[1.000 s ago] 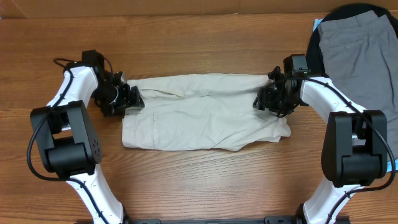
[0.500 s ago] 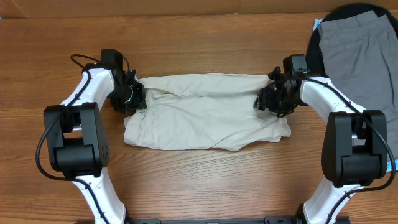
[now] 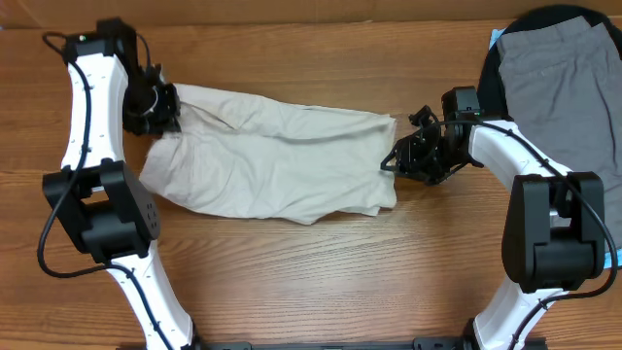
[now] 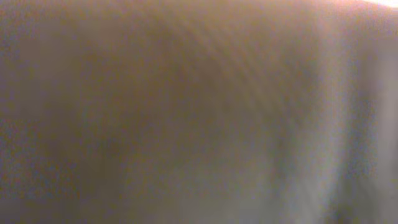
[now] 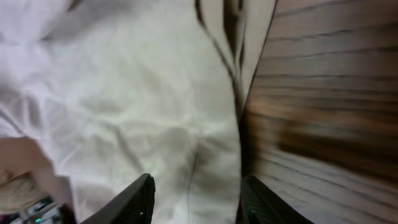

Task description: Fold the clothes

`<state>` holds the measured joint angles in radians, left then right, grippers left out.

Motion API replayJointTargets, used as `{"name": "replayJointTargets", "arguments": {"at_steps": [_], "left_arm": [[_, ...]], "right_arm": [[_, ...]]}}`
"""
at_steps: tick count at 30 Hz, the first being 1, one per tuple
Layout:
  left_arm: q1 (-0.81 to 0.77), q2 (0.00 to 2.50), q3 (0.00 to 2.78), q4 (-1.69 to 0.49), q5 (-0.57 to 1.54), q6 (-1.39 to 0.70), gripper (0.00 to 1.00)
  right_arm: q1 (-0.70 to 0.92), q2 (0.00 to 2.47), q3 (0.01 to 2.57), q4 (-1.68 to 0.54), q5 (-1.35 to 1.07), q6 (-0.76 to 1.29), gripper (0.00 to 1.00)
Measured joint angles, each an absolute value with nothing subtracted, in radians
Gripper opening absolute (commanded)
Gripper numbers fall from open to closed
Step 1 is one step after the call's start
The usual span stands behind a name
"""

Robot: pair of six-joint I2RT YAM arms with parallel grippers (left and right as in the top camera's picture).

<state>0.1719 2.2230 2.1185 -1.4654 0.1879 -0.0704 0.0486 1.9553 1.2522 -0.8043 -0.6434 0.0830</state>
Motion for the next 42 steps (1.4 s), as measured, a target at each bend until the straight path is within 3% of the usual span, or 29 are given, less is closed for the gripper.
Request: {"name": "replayJointTargets", "arguments": {"at_steps": [7, 23, 30, 42], "left_arm": [[0.086, 2.223, 2.204, -1.551, 0.179, -0.058, 0.04], [0.009, 2.223, 2.283, -1.614, 0.315, -0.048, 0.04], [0.014, 2.223, 2.454, -1.687, 0.263, -0.049, 0.04], [-0.075, 2.223, 2.475, -1.687, 0.23, -0.054, 0.04]], "right_arm": [[0.074, 1.943, 1.322, -0.787, -0.778, 0.084, 0.04], [0.129, 2.019, 1.337, -0.759, -0.537, 0.123, 0.04], [0.129, 2.025, 1.337, -0.728, -0.508, 0.147, 0.04], [0.126, 2.054, 1.337, -0.705, -0.495, 0.165, 0.04]]}}
